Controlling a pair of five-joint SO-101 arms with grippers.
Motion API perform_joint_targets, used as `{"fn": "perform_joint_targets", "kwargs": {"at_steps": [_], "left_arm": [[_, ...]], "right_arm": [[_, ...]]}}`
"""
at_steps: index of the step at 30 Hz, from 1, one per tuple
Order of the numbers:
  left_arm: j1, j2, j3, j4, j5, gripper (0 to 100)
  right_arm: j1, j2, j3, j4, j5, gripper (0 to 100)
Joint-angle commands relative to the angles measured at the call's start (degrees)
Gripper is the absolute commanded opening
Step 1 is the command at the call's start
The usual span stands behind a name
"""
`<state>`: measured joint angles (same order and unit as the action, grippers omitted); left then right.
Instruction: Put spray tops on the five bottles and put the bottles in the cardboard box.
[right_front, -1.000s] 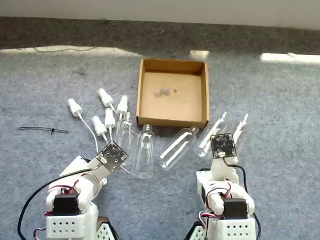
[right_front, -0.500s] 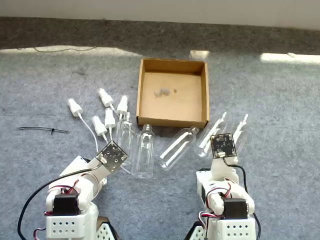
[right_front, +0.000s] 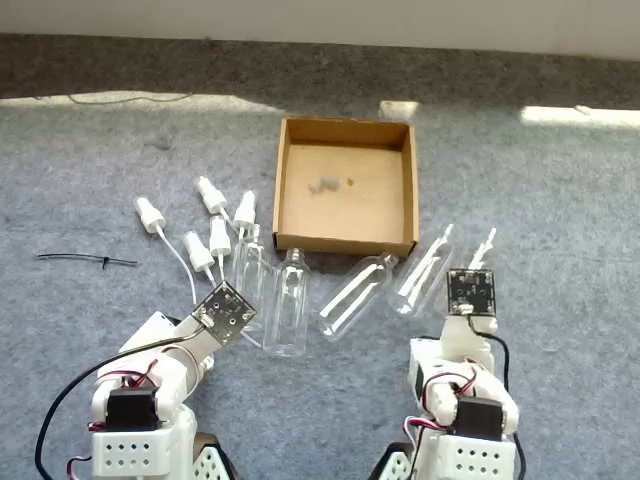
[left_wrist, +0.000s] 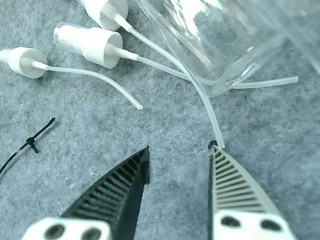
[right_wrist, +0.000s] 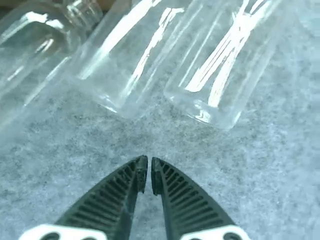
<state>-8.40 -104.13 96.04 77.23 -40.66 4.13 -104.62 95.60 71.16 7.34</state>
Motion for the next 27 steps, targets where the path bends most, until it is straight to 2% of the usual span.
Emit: {"fn": "perform_joint_targets", "kwargs": {"at_steps": [1,5,9,12,15,18,24,27], "left_arm": [[-0.22,0.66,1.1,3.08,-0.7,18],[-0.22,0.66,1.1,3.08,-0.7,18],[-0.22,0.66,1.1,3.08,-0.7,18],[-0.22,0.66,1.1,3.08,-0.7,18],[-0.22,0.66,1.1,3.08,-0.7,18],[-0.22,0.66,1.1,3.08,-0.7,18],[-0.22,0.66,1.1,3.08,-0.7,18],[-0.22,0.66,1.1,3.08,-0.7,18]], "right_arm": [[3.21,-0.75,1.19,-4.7,0.35,0.5],[7.08,-0.84,0.66,-11.12,0.44,0.5],[12.44,-0.84,-6.2,-17.71,0.35,0.5],[13.14,-0.75,-15.25,-14.64,0.09,0.8],[10.33,1.8,-25.71,-9.89,0.0,4.5],[7.78,12.0,-33.89,-8.48,-0.18,6.5],[6.81,44.35,-45.49,-7.69,-5.01,7.0],[6.9,59.12,-55.34,-2.95,-5.19,10.5]]}}
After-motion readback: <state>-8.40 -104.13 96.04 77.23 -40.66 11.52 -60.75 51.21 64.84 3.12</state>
